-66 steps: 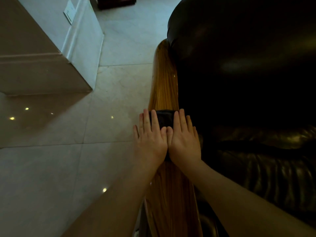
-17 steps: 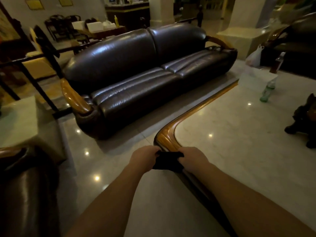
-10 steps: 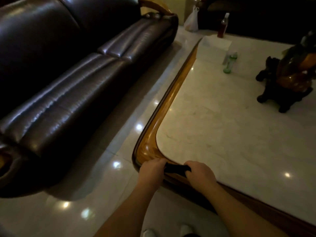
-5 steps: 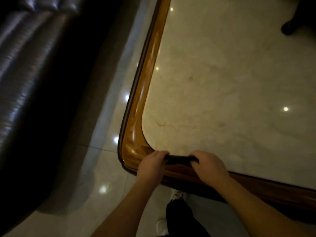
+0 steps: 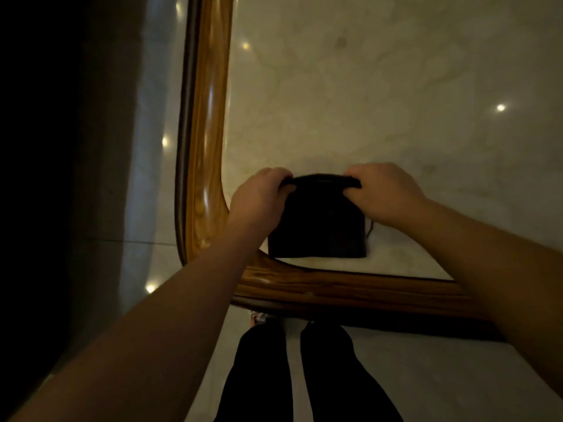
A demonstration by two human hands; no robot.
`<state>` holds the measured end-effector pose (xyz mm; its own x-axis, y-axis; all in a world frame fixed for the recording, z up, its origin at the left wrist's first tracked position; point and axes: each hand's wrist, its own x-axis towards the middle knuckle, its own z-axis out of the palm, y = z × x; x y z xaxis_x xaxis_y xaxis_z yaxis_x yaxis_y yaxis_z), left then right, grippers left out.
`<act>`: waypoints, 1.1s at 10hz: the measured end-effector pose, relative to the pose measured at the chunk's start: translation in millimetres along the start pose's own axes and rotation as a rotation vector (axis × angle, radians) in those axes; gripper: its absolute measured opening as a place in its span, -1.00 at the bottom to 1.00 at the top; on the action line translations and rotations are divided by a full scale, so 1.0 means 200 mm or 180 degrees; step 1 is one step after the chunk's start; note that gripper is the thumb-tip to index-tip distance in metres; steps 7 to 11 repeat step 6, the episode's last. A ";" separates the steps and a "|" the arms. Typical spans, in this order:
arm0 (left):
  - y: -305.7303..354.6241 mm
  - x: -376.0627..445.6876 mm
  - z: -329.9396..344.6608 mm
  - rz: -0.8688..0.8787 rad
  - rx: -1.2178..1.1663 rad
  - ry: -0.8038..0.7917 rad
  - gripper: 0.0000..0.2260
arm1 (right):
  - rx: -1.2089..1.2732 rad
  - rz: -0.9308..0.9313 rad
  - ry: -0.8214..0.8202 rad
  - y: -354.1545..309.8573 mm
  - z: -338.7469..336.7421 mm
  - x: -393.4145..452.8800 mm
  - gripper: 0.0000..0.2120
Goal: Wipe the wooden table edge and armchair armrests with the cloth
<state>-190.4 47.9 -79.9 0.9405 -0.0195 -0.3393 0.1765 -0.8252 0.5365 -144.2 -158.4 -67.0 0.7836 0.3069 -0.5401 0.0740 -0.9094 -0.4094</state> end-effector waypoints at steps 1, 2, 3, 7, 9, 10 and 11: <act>0.00 0.08 0.00 0.0060 0.0086 0.0043 -0.76 | -0.0069 0.0153 -0.0006 0.01 -0.01 0.05 -0.83; 0.02 0.13 0.02 0.0163 0.0406 0.0179 -0.77 | -0.0220 0.0405 0.0214 -0.01 0.00 0.07 -0.85; 0.06 0.12 0.03 0.0028 0.0666 0.0336 -0.78 | -0.0474 0.0633 0.0453 -0.06 0.02 0.06 -0.81; 0.21 -0.09 -0.32 0.0201 0.1248 0.0121 -0.71 | -0.0518 0.0924 0.0945 -0.32 -0.15 -0.21 -0.70; 0.21 -0.09 -0.32 0.0201 0.1248 0.0121 -0.71 | -0.0518 0.0924 0.0945 -0.32 -0.15 -0.21 -0.70; 0.21 -0.09 -0.32 0.0201 0.1248 0.0121 -0.71 | -0.0518 0.0924 0.0945 -0.32 -0.15 -0.21 -0.70; 0.21 -0.09 -0.32 0.0201 0.1248 0.0121 -0.71 | -0.0518 0.0924 0.0945 -0.32 -0.15 -0.21 -0.70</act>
